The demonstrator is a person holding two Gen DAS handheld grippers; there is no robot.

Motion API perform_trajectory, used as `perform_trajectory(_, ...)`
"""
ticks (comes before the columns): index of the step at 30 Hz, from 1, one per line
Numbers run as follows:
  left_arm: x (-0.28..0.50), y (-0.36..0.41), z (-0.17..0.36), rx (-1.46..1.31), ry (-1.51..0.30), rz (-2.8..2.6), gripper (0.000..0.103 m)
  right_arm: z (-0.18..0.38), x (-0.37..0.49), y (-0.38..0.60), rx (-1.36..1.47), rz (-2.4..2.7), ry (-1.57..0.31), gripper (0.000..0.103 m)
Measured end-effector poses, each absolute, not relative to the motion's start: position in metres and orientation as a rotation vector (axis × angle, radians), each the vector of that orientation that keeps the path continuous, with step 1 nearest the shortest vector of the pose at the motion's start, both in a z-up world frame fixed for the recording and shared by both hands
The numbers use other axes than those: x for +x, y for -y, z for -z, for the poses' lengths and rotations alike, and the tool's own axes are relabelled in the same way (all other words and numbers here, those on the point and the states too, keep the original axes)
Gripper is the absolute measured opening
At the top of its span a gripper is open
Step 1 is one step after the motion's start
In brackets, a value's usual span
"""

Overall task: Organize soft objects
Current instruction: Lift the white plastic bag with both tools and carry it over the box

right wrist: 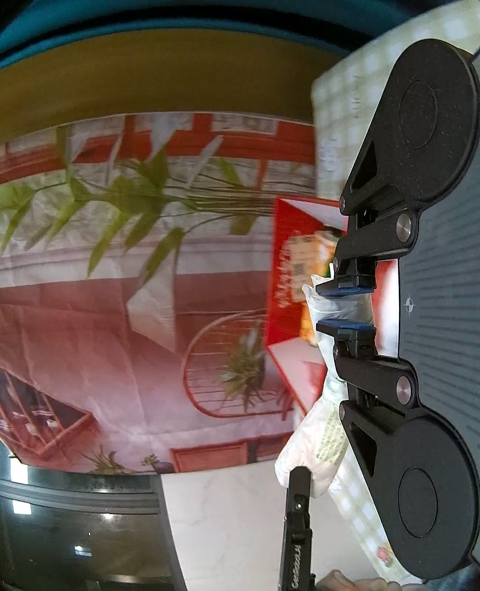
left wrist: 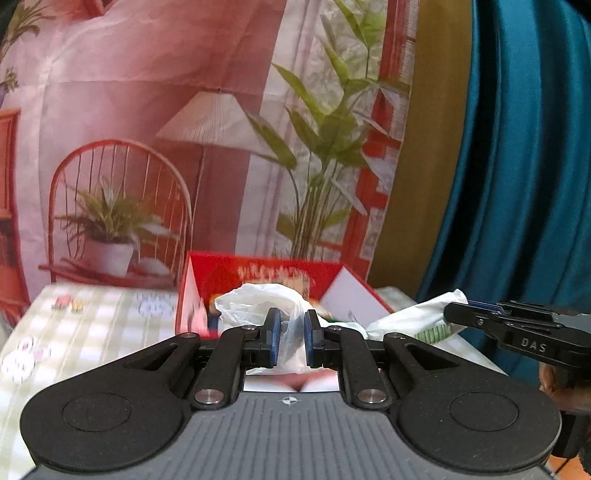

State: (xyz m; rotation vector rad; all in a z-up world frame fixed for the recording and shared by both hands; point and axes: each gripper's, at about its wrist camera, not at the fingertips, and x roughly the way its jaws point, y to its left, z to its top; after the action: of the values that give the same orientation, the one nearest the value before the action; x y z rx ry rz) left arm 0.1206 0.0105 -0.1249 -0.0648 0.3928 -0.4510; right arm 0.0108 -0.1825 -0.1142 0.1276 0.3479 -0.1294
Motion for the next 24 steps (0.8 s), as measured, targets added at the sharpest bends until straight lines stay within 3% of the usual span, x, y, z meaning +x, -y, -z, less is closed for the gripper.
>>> perform_trajectory(11,0.244,0.017,0.108,-0.045,-0.433,0.400,0.014,0.103,0.118,0.240,0.119,0.170,-0.398,0.012)
perform_trajectory(24,0.357,0.043,0.138,-0.014,-0.575,0.368,0.014,0.130,0.239,0.276,0.009,0.229,-0.568,0.012)
